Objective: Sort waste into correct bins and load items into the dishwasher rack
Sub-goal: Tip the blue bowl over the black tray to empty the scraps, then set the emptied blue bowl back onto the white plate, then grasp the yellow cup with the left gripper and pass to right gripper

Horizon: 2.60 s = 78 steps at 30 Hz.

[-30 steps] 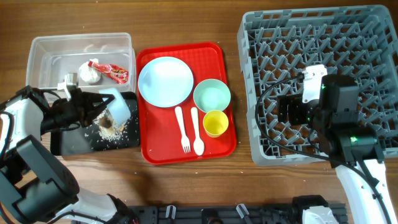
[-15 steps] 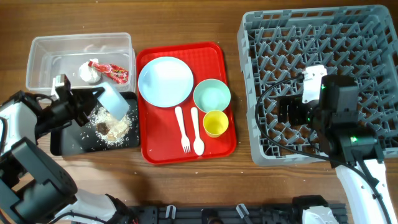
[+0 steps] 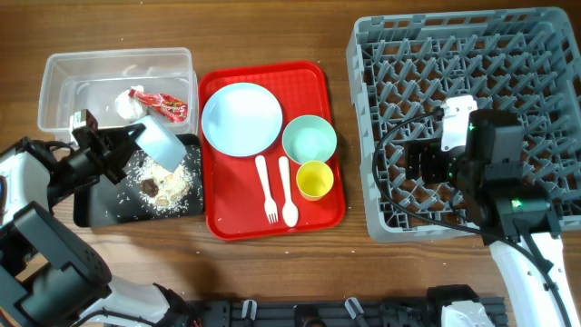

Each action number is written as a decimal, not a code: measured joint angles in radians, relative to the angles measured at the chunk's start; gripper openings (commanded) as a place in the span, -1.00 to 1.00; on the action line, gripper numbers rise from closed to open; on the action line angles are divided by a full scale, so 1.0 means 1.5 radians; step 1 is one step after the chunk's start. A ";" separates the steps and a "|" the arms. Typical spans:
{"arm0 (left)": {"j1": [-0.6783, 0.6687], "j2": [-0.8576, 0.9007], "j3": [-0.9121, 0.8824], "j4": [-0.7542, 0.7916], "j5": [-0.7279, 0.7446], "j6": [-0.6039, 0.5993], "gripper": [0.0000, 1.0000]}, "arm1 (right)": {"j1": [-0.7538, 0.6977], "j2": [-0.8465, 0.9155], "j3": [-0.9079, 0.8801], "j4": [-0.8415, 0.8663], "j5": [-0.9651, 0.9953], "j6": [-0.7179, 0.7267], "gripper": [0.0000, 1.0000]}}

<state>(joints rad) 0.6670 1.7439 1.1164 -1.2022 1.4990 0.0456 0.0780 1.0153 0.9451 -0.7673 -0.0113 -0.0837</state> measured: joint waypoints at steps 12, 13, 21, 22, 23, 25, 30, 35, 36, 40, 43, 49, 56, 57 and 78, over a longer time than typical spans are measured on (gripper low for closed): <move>0.000 0.000 -0.001 0.039 -0.013 -0.020 -0.92 | 0.000 0.000 0.000 -0.002 0.000 0.000 1.00; 0.000 0.000 -0.001 0.039 -0.019 -0.019 -0.92 | 0.000 0.000 0.000 -0.003 0.000 0.000 0.99; -0.003 0.000 -0.002 0.031 -0.033 0.006 -0.92 | 0.000 0.000 0.000 -0.003 0.000 0.000 0.99; -0.003 0.000 -0.002 0.031 -0.030 0.008 -0.92 | 0.000 0.000 0.000 -0.003 0.000 0.000 1.00; -0.003 0.000 -0.002 0.039 -0.028 0.024 -0.92 | 0.000 0.000 0.000 -0.003 0.000 0.000 0.99; -0.004 0.000 -0.002 0.039 -0.028 0.029 -0.92 | 0.000 0.000 0.000 -0.003 0.000 0.000 0.99; -0.027 -0.008 -0.003 0.057 -0.041 0.045 -0.92 | 0.000 0.000 0.000 -0.003 0.000 0.000 1.00; -0.035 -0.022 -0.004 0.106 -0.082 0.011 -0.92 | 0.000 0.000 0.000 -0.003 0.000 0.000 0.99; -0.033 -0.023 -0.004 0.119 -0.082 -0.025 -0.92 | 0.000 0.000 0.000 -0.004 0.000 0.000 0.99; -0.033 -0.023 -0.004 0.132 -0.019 -0.079 -0.92 | 0.000 0.000 0.000 -0.004 0.000 0.000 0.99; -0.064 -0.025 -0.004 0.132 -0.019 -0.071 -0.92 | 0.000 0.000 0.000 -0.004 0.000 0.001 1.00; -0.258 -0.121 0.021 0.194 -0.213 -0.065 -0.92 | 0.000 0.000 0.000 -0.004 0.000 0.002 1.00; -0.584 -0.125 0.051 0.425 -0.743 -0.150 -0.92 | 0.000 0.000 0.000 -0.003 0.000 0.002 1.00; -0.603 -0.112 0.052 0.445 -0.784 -0.152 -0.92 | 0.000 0.000 0.000 -0.003 0.000 0.002 1.00; -0.757 -0.080 0.058 0.301 -0.755 -0.164 -0.03 | 0.000 0.000 0.000 -0.004 -0.005 0.003 0.99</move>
<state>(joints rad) -0.4690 1.6245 1.2037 -0.7506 0.3660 -0.2001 0.0780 1.0153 0.9455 -0.7738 -0.0181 -0.0799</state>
